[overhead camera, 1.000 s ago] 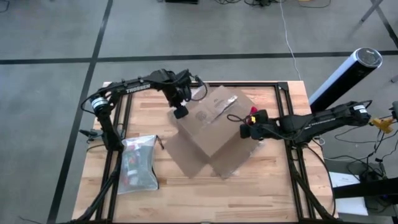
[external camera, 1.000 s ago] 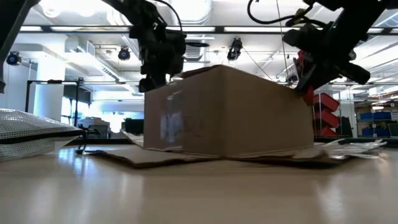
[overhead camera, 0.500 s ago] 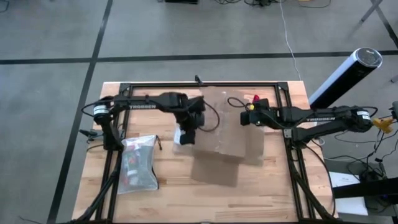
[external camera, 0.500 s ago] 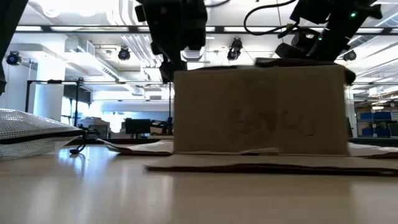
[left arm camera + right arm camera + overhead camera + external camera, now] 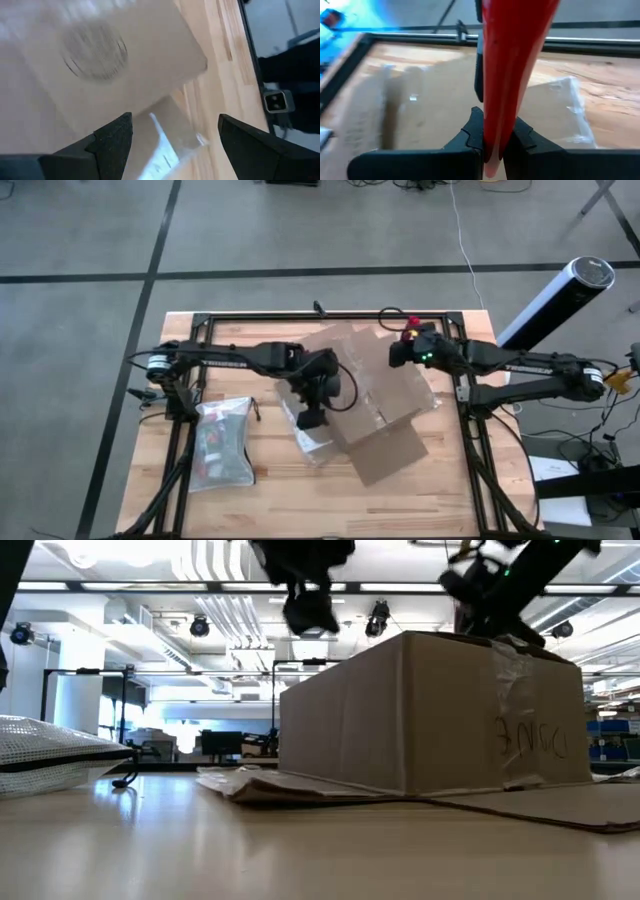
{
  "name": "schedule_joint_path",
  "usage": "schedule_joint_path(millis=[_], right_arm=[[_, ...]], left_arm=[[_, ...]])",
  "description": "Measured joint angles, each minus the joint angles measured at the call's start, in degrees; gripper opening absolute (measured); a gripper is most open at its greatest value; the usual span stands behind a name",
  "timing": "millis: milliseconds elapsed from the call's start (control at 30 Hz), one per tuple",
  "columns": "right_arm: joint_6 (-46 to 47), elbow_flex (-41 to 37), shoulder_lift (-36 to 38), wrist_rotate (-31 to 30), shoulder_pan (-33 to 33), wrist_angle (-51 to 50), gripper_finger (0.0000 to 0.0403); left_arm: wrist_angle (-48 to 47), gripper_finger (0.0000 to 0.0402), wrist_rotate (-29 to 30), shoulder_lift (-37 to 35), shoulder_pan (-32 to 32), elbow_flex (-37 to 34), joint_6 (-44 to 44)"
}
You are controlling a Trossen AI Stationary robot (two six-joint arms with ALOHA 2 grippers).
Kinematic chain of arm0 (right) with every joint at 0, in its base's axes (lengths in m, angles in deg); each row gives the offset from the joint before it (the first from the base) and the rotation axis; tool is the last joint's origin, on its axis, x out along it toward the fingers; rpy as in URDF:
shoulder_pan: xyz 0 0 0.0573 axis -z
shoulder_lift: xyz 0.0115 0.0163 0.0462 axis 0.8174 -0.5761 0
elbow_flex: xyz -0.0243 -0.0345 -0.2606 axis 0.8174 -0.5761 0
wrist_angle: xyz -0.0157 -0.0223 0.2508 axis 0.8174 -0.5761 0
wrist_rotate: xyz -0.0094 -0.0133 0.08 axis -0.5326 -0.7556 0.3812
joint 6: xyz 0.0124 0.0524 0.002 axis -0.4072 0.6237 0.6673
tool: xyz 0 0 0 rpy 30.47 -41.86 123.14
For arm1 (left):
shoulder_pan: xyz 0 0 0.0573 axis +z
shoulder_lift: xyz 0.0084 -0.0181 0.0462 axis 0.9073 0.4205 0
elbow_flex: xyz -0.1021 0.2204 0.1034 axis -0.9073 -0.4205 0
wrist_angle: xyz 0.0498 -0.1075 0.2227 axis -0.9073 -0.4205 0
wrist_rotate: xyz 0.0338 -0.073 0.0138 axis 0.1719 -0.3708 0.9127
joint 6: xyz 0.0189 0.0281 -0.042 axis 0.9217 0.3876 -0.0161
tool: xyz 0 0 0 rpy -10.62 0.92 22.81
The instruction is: Unpack boxes
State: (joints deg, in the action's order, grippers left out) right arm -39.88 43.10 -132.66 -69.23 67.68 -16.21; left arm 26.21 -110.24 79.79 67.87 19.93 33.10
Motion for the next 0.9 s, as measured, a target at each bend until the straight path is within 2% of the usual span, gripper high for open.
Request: schedule_joint_path(millis=[67,167,300,467,567,733,900], right_arm=[[1.8,0.7,2.1,-0.1,-2.2,0.1,0.0015],[5.8,0.8,4.5,-0.9,-7.2,-0.1,0.0015],[11.1,0.7,5.7,-8.4,-17.6,-0.3,0.0015],[18.9,0.7,3.3,-20.1,-32.2,-0.6,0.0015],[24.8,0.6,-0.1,-23.6,-38.3,-0.6,0.0015],[28.5,0.6,-6.5,-23.8,-45.1,1.4,0.0015],[29.2,1.9,-9.4,-20.2,-49.3,1.6,0.0015]], left_arm=[[0.2,0.0275,2.6,-0.5,0.0,2.0,2.2],[0.5,0.0275,11.1,-0.7,0.0,5.4,8.5],[2.4,0.0275,18.6,-0.6,0.3,8.1,19.6],[3.6,0.0275,21.0,0.1,1.5,8.0,29.2],[4.8,0.0275,21.1,0.8,3.1,7.9,32.0],[4.6,0.0275,20.6,2.9,6.6,7.8,34.0],[4.9,0.0275,19.9,4.5,11.5,7.8,30.9]])
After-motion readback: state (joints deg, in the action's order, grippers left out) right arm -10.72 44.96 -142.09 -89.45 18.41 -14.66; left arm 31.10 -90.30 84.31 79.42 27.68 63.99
